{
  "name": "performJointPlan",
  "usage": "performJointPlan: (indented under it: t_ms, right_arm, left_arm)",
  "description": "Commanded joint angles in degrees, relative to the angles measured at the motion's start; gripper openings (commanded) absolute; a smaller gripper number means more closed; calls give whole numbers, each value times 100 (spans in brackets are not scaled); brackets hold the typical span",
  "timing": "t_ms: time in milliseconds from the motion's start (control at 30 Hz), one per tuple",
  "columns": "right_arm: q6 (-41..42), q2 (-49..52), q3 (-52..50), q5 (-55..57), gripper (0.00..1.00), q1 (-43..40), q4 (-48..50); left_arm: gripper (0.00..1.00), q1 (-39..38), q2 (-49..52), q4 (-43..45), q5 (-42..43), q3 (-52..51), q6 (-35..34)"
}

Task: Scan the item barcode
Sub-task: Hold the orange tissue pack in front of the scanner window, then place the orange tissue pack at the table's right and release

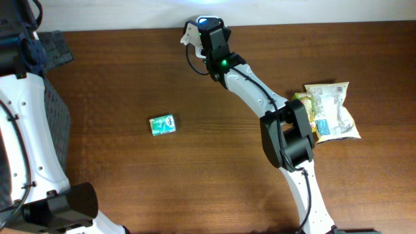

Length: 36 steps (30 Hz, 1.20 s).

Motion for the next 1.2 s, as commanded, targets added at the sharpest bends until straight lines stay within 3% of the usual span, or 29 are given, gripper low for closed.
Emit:
performJointPlan:
  t_ms: [0,100,200,267,333,400,500,633,667,733,933,1000,1067,1167]
  right_arm:
    - [881,-946,28,-227,4,-26,-577]
    - [1707,-1578,31,-728,4,-2,-1696]
    - [3882,-2363,31,-2133,4,-68,-3609]
    - [5460,-2686,31,-2406,4,-227,-4839]
    - [6135,-2728,22,-2531,4,-450,-6011]
    - [6264,-2594,-258,-2520,4,-699,-6865]
    - [6266,-2518,-1231,-2262,4,-1093,-7029]
    - [6264,-2505,-2590,-2094,5,-1735,-6424]
    - [6266,-2505,-2736,-2024,12,-1843,-6347]
    - [6266,-2505,-2865,-1849,38,-2103,-6391]
    - [6266,-2527,-2424,-1961,41,-2400,-6811]
    - [6266,-2586,-1930,-3023,41,-2306,-6898]
    - [6266,-2636,-1655,-4682,44,-2039,-6314]
    - [6365,-2601,-1659,-5200,49,-1652,-5633]
  left_arm:
    - [99,35,11,0,2,2,-52]
    - [99,35,11,0,2,2,-52]
    - [99,35,11,0,2,2,-52]
    - [99,35,11,0,2,2,-52]
    - [99,35,11,0,2,2,-52]
    - [99,35,11,0,2,2,-52]
    - [99,35,11,0,2,2,-52]
    - [99,35,11,0,2,2,-52]
    - [99,35,11,0,2,2,-52]
    - [99,35,11,0,2,2,-52]
    - [99,35,11,0,2,2,-52]
    - [99,35,11,0,2,2,-52]
    - [99,35,11,0,2,2,-52]
    - [99,35,11,0,2,2,-52]
